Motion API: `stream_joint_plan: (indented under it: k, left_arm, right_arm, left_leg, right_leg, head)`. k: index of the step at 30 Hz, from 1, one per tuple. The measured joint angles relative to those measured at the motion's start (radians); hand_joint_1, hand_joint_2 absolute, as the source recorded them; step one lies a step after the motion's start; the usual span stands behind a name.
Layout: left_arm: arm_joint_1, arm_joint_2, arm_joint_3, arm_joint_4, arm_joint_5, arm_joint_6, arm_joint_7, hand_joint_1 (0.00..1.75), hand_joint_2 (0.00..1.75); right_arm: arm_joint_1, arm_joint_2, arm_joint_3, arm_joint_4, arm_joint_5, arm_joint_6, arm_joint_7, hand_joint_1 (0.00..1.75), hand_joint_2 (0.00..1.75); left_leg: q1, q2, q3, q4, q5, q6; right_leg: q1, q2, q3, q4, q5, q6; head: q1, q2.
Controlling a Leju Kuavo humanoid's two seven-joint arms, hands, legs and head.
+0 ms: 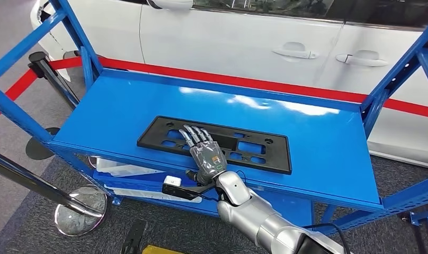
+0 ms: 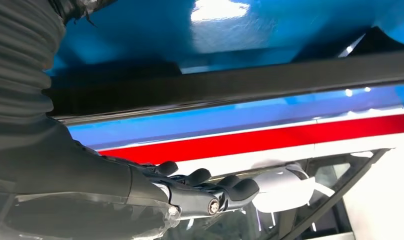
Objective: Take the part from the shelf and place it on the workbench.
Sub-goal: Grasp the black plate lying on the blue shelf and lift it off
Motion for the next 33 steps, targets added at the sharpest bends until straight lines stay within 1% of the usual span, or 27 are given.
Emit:
stream_joint_plan:
  k: [1, 2, 4, 5, 6, 7, 9, 10, 11, 12, 14, 16, 17, 19, 20, 21, 22, 23, 24, 25, 26, 27, 28, 30, 31, 32, 33]
  left_arm:
    - [0.000, 0.000, 0.000, 0.000, 0.000, 0.000, -0.001, 0.00, 0.00]
    - [-0.001, -0.001, 0.000, 0.000, 0.000, 0.000, -0.002, 0.00, 0.00]
    - [-0.001, -0.001, 0.000, 0.000, 0.000, -0.001, -0.002, 0.00, 0.00]
    - [0.000, -0.001, 0.000, 0.000, 0.000, -0.001, -0.002, 0.00, 0.00]
    - [0.001, -0.001, 0.000, 0.000, 0.000, -0.001, -0.002, 0.00, 0.00]
    - [0.001, -0.001, 0.000, 0.000, 0.000, -0.002, -0.002, 0.00, 0.00]
    - [0.002, -0.001, 0.000, 0.000, 0.000, -0.002, -0.002, 0.00, 0.00]
    - [0.001, -0.002, 0.000, 0.000, -0.001, -0.002, -0.002, 0.00, 0.00]
    - [0.001, -0.002, 0.000, 0.000, -0.001, -0.003, -0.002, 0.00, 0.00]
    - [0.001, -0.002, 0.000, 0.000, -0.002, -0.003, -0.002, 0.00, 0.00]
    - [0.001, -0.002, 0.000, 0.000, -0.004, -0.003, -0.002, 0.00, 0.00]
    - [0.001, -0.002, 0.000, 0.000, -0.007, -0.004, -0.001, 0.00, 0.00]
    - [0.001, -0.002, 0.000, 0.000, -0.007, -0.004, -0.001, 0.00, 0.00]
    - [0.001, -0.002, 0.000, 0.000, -0.008, -0.004, 0.000, 0.00, 0.00]
    - [0.003, -0.002, 0.000, 0.000, -0.009, -0.005, 0.000, 0.00, 0.00]
    - [0.004, -0.002, 0.000, 0.000, -0.010, -0.005, 0.001, 0.00, 0.00]
    - [0.004, -0.002, 0.000, 0.000, -0.012, -0.005, 0.001, 0.00, 0.00]
    - [0.004, -0.002, 0.000, 0.000, -0.014, -0.006, 0.001, 0.00, 0.00]
    - [0.003, -0.002, 0.000, 0.000, -0.016, -0.006, 0.001, 0.00, 0.00]
    - [0.001, -0.002, 0.000, 0.000, -0.017, -0.006, 0.001, 0.00, 0.00]
    - [-0.001, -0.002, 0.000, 0.000, -0.018, -0.006, 0.002, 0.00, 0.00]
    - [-0.001, -0.002, 0.000, 0.000, -0.018, -0.006, 0.003, 0.00, 0.00]
    - [-0.001, -0.002, 0.000, 0.000, -0.018, -0.006, 0.003, 0.00, 0.00]
    - [0.001, -0.002, 0.000, 0.000, -0.019, -0.006, 0.004, 0.00, 0.00]
    - [0.001, -0.001, 0.000, 0.000, -0.019, -0.006, 0.004, 0.00, 0.00]
    - [0.000, -0.001, 0.000, 0.000, -0.020, -0.006, 0.004, 0.00, 0.00]
    - [0.000, -0.001, 0.000, 0.000, -0.020, -0.006, 0.004, 0.00, 0.00]
  right_arm:
    - [-0.002, 0.000, 0.000, 0.003, 0.010, -0.002, 0.007, 0.00, 1.75]
    - [-0.004, 0.000, 0.000, 0.006, 0.021, -0.004, 0.015, 0.00, 1.75]
    - [-0.005, 0.000, 0.000, 0.013, 0.038, -0.011, 0.028, 0.00, 1.75]
    - [-0.004, -0.001, 0.000, 0.018, 0.043, -0.013, 0.033, 0.00, 1.75]
    - [-0.003, -0.002, 0.000, 0.022, 0.048, -0.015, 0.036, 0.00, 1.75]
    - [-0.003, -0.002, 0.000, 0.026, 0.052, -0.017, 0.040, 0.00, 1.75]
    - [-0.006, -0.002, 0.000, 0.032, 0.072, -0.021, 0.052, 0.00, 1.75]
    - [-0.009, -0.002, 0.000, 0.034, 0.088, -0.024, 0.063, 0.00, 1.75]
    - [-0.011, -0.002, 0.000, 0.035, 0.108, -0.027, 0.077, 0.00, 1.75]
    - [-0.013, -0.002, 0.000, 0.037, 0.130, -0.030, 0.093, 0.00, 1.75]
    - [-0.014, -0.004, 0.000, 0.040, 0.179, -0.036, 0.127, 0.00, 1.75]
    - [-0.015, -0.005, 0.000, 0.042, 0.229, -0.038, 0.161, 0.00, 1.75]
    - [-0.016, -0.006, 0.000, 0.042, 0.251, -0.039, 0.176, 0.00, 1.75]
    - [-0.016, -0.008, 0.000, 0.043, 0.287, -0.039, 0.199, 0.00, 1.75]
    - [-0.015, -0.011, 0.000, 0.044, 0.301, -0.040, 0.209, 0.00, 1.75]
    - [-0.014, -0.013, 0.000, 0.045, 0.314, -0.040, 0.218, 0.00, 1.75]
    - [-0.014, -0.015, 0.000, 0.046, 0.326, -0.039, 0.227, 0.00, 1.75]
    - [-0.015, -0.017, 0.000, 0.046, 0.337, -0.039, 0.236, 0.00, 1.75]
    - [-0.015, -0.018, 0.000, 0.046, 0.348, -0.038, 0.246, 0.00, 1.75]
    - [-0.016, -0.020, 0.000, 0.046, 0.357, -0.037, 0.256, 0.00, 1.75]
    - [-0.017, -0.021, 0.000, 0.046, 0.365, -0.036, 0.265, 0.00, 1.75]
    - [-0.018, -0.023, 0.000, 0.046, 0.372, -0.036, 0.273, 0.00, 1.75]
    - [-0.018, -0.025, 0.000, 0.046, 0.376, -0.035, 0.280, 0.00, 1.75]
    - [-0.018, -0.030, 0.000, 0.046, 0.384, -0.032, 0.292, 0.00, 1.75]
    - [-0.019, -0.033, 0.000, 0.046, 0.386, -0.030, 0.297, 0.00, 1.75]
    - [-0.019, -0.037, -0.001, 0.046, 0.389, -0.026, 0.300, 0.00, 1.75]
    - [-0.018, -0.041, -0.001, 0.047, 0.391, -0.023, 0.303, 0.06, 1.75]
  left_leg:
    - [0.003, 0.001, 0.004, -0.007, 0.004, 0.006]
    - [0.005, 0.002, 0.007, -0.013, 0.007, 0.011]
    - [0.004, 0.003, 0.007, -0.013, 0.007, 0.016]
    - [0.004, 0.004, 0.007, -0.012, 0.007, 0.016]
    - [0.004, 0.004, 0.006, -0.011, 0.006, 0.017]
    - [0.004, 0.004, 0.006, -0.008, 0.004, 0.016]
    - [0.004, 0.003, 0.006, 0.001, -0.001, 0.012]
    - [0.002, 0.002, 0.003, 0.008, -0.006, 0.007]
    - [0.000, 0.002, 0.001, 0.014, -0.008, 0.002]
    - [-0.001, 0.002, -0.002, 0.018, -0.010, -0.003]
    - [0.000, 0.002, -0.005, 0.019, -0.010, -0.013]
    - [0.003, 0.003, -0.016, 0.043, -0.029, -0.025]
    - [0.004, 0.004, -0.032, 0.081, -0.052, -0.031]
    - [0.006, 0.004, -0.086, 0.202, -0.111, -0.040]
    - [0.008, 0.004, -0.112, 0.258, -0.131, -0.042]
    - [0.008, 0.004, -0.125, 0.287, -0.135, -0.044]
    - [0.009, 0.004, -0.120, 0.277, -0.119, -0.043]
    - [0.009, 0.004, -0.096, 0.230, -0.090, -0.041]
    - [0.009, 0.004, -0.060, 0.160, -0.058, -0.037]
    - [0.007, 0.004, -0.026, 0.093, -0.036, -0.032]
    - [0.004, 0.003, -0.002, 0.046, -0.023, -0.026]
    - [0.002, 0.002, 0.010, 0.020, -0.021, -0.021]
    - [-0.002, 0.002, 0.013, 0.014, -0.023, -0.016]
    - [0.001, 0.003, 0.017, 0.005, -0.017, -0.004]
    - [0.003, 0.004, 0.020, -0.002, -0.014, 0.002]
    - [0.005, 0.005, 0.023, -0.009, -0.010, 0.008]
    - [0.006, 0.006, 0.025, -0.012, -0.008, 0.012]
  right_leg:
    - [0.001, -0.001, -0.008, 0.020, -0.015, 0.005]
    - [0.001, -0.002, -0.027, 0.061, -0.040, 0.008]
    - [0.000, -0.003, -0.085, 0.188, -0.101, 0.012]
    - [-0.001, -0.003, -0.111, 0.241, -0.117, 0.014]
    - [-0.001, -0.003, -0.123, 0.265, -0.116, 0.015]
    - [-0.002, -0.004, -0.117, 0.249, -0.095, 0.015]
    - [-0.005, -0.004, -0.060, 0.128, -0.030, 0.013]
    - [-0.004, -0.005, -0.030, 0.066, -0.009, 0.010]
    - [-0.004, -0.005, -0.010, 0.025, 0.002, 0.006]
    - [-0.002, -0.004, -0.002, 0.007, 0.002, 0.002]
    - [0.001, -0.002, -0.001, 0.004, 0.005, -0.009]
    - [-0.003, -0.001, 0.001, 0.000, 0.009, -0.020]
    - [-0.005, -0.002, 0.001, -0.002, 0.011, -0.025]
    - [-0.006, -0.002, 0.000, -0.002, 0.011, -0.030]
    - [-0.006, -0.002, 0.000, -0.002, 0.011, -0.031]
    - [-0.006, -0.002, 0.000, -0.002, 0.011, -0.031]
    - [-0.006, -0.001, 0.000, -0.002, 0.011, -0.031]
    - [-0.006, 0.000, 0.001, -0.002, 0.010, -0.031]
    - [-0.006, 0.000, 0.002, -0.002, 0.010, -0.030]
    - [-0.004, 0.001, 0.002, -0.001, 0.010, -0.027]
    - [-0.003, 0.001, 0.001, -0.002, 0.010, -0.023]
    - [-0.002, 0.002, 0.000, -0.002, 0.010, -0.018]
    - [-0.002, 0.002, 0.000, -0.004, 0.012, -0.012]
    - [-0.002, 0.002, 0.001, -0.005, 0.010, 0.000]
    - [-0.002, 0.001, -0.004, 0.007, 0.000, 0.005]
    - [-0.002, 0.000, -0.018, 0.039, -0.021, 0.009]
    - [-0.002, -0.002, -0.041, 0.091, -0.051, 0.011]
  head:
    - [0.002, 0.000]
    - [0.004, 0.000]
    - [0.006, 0.000]
    - [0.007, 0.000]
    - [0.007, 0.000]
    - [0.007, 0.000]
    - [0.007, 0.000]
    - [0.007, 0.000]
    - [0.006, 0.000]
    - [0.006, 0.000]
    - [0.006, 0.000]
    - [0.004, 0.000]
    - [0.003, 0.000]
    - [0.001, 0.000]
    - [0.001, 0.000]
    - [0.001, 0.000]
    - [0.001, 0.000]
    - [0.001, 0.000]
    - [0.001, 0.000]
    - [0.001, 0.000]
    - [0.001, 0.000]
    - [0.002, 0.000]
    - [0.002, 0.000]
    - [0.002, 0.000]
    - [0.004, 0.000]
    - [0.006, 0.000]
    - [0.008, 0.000]
